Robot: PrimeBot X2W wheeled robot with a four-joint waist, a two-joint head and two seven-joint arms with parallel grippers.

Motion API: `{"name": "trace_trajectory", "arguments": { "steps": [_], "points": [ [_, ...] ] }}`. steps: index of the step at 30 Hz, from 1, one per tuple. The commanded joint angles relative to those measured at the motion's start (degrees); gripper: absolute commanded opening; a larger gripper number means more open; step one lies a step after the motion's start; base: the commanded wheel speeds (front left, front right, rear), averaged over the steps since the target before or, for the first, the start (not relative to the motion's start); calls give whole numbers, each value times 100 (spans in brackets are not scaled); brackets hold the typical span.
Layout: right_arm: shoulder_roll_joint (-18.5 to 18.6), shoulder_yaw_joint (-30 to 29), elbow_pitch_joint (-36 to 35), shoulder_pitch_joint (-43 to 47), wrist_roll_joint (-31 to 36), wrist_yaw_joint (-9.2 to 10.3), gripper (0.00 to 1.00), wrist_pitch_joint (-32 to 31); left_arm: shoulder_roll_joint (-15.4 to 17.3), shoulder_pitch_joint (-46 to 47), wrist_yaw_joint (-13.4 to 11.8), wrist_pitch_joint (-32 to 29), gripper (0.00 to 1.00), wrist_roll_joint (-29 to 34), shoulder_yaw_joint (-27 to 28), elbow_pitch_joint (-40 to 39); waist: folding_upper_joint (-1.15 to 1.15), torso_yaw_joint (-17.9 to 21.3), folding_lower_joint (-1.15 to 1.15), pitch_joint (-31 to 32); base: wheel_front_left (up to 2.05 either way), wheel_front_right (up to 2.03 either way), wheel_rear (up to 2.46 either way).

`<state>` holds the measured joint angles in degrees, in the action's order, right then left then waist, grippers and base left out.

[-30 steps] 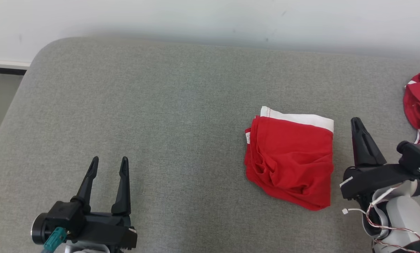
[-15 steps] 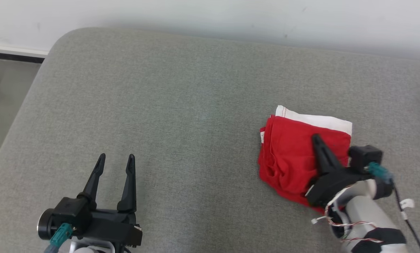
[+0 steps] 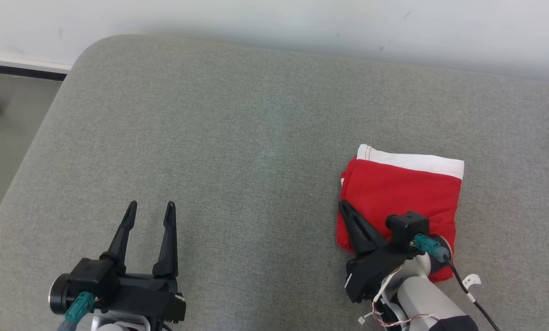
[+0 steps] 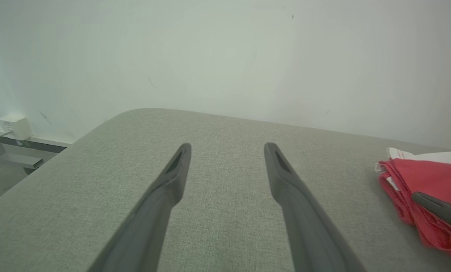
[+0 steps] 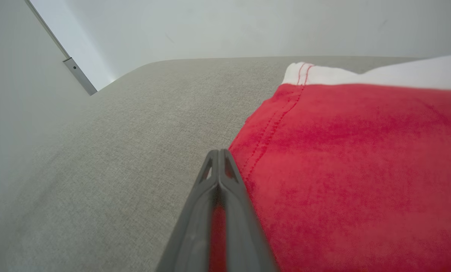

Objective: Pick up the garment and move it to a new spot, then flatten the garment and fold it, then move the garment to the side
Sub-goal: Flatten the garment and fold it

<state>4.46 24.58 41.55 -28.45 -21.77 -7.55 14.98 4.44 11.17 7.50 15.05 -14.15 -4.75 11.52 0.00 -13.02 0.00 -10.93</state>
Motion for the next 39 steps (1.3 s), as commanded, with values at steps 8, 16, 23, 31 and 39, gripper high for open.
{"name": "trace_trajectory", "arguments": {
  "steps": [8, 16, 23, 31, 39],
  "points": [
    [-55, -116, -671, 182, -36, 17, 0, 24, 18, -34, -5, 16, 100, 30, 13, -8, 0, 210, 0, 52, 0, 0, 0],
    [237, -853, -1658, 440, 178, 17, 0, 14, 121, -92, -5, 17, 100, 63, 97, -32, 0, 615, 0, 153, 0, 0, 0],
    [456, -1480, -2207, 872, 385, 17, 0, 14, 184, -171, -6, 17, 100, 178, 159, -36, 0, 970, 0, 232, 0, 0, 0],
    [594, -1842, -2665, 1572, 469, 17, 0, 15, 215, -245, -6, 16, 100, 273, 257, -10, 0, 1277, 0, 332, 0, 0, 0],
    [404, -2043, -2984, 2103, 661, 17, 100, 14, 283, -431, -6, 16, 100, 306, 356, -16, 0, 1440, 0, 471, 0, 0, 0]
  ]
}}
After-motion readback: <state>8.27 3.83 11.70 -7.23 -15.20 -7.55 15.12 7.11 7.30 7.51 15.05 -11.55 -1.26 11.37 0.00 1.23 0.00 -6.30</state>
